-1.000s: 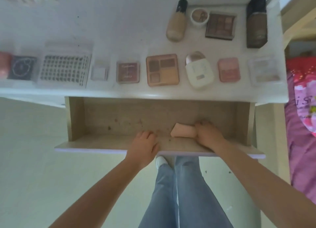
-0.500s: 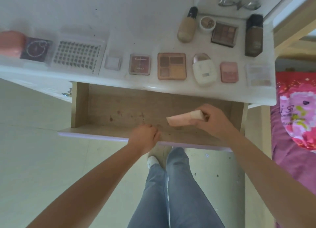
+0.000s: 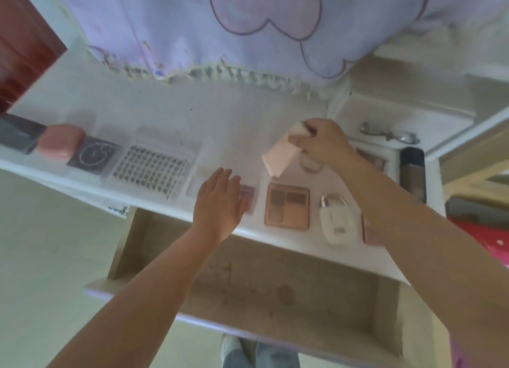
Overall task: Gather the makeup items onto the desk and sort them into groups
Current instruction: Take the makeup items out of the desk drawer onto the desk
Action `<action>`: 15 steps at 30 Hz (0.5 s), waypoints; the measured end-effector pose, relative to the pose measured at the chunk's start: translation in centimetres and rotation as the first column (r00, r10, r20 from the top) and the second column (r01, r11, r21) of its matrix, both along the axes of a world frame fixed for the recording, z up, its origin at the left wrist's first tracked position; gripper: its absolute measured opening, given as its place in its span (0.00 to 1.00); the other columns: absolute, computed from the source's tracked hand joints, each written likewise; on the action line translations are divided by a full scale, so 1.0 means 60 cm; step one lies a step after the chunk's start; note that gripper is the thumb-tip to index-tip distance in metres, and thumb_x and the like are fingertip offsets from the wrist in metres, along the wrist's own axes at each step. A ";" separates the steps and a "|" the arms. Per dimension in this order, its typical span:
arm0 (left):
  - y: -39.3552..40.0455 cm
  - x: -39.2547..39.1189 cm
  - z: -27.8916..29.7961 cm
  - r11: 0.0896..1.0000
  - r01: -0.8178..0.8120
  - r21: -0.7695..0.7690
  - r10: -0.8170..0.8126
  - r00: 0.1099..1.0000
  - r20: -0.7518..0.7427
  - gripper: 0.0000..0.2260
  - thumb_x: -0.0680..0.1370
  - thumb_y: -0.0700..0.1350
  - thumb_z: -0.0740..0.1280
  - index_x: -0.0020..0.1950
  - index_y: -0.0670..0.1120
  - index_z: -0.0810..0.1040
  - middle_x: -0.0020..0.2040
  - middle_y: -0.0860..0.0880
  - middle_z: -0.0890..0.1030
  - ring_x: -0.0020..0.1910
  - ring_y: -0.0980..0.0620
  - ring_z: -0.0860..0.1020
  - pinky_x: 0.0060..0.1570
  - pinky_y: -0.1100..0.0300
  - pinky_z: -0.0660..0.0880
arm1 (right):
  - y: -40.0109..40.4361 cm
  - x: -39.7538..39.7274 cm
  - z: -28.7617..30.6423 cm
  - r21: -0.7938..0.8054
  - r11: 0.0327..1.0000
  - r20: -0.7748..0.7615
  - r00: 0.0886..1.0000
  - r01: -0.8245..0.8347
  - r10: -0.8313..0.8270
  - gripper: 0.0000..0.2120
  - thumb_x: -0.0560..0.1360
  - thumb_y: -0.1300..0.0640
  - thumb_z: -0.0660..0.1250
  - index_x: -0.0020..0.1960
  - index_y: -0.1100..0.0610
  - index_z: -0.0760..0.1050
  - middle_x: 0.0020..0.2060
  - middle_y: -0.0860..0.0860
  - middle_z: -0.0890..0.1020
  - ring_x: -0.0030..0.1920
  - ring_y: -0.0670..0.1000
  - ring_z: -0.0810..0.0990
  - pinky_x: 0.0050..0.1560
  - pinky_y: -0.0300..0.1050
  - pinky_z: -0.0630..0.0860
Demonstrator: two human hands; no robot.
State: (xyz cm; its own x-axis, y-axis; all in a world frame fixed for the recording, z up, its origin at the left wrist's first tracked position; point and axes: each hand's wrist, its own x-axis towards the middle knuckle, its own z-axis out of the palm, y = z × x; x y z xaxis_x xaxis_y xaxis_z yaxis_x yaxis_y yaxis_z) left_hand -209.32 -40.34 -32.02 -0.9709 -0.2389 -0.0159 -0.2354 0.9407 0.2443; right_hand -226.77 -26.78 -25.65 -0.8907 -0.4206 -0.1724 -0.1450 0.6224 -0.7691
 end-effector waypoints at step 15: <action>-0.003 0.003 -0.010 1.000 0.024 0.009 -0.025 0.992 0.125 0.25 0.80 0.53 0.53 0.72 0.40 0.58 0.73 0.41 0.60 0.74 0.43 0.55 0.72 0.49 0.49 | -0.047 -0.073 -0.043 0.570 0.802 -0.051 0.968 -0.175 0.247 0.19 0.76 0.57 0.61 0.62 0.67 0.70 0.60 0.63 0.74 0.60 0.60 0.72 0.56 0.45 0.68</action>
State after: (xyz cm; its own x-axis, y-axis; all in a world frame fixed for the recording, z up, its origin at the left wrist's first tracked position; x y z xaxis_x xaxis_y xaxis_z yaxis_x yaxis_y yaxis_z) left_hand -209.15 -40.53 -32.64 -0.9667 -0.2146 -0.1396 -0.2417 0.9448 0.2213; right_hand -231.17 -29.59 -28.25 -0.8197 -0.4640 -0.3359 -0.3891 0.8814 -0.2680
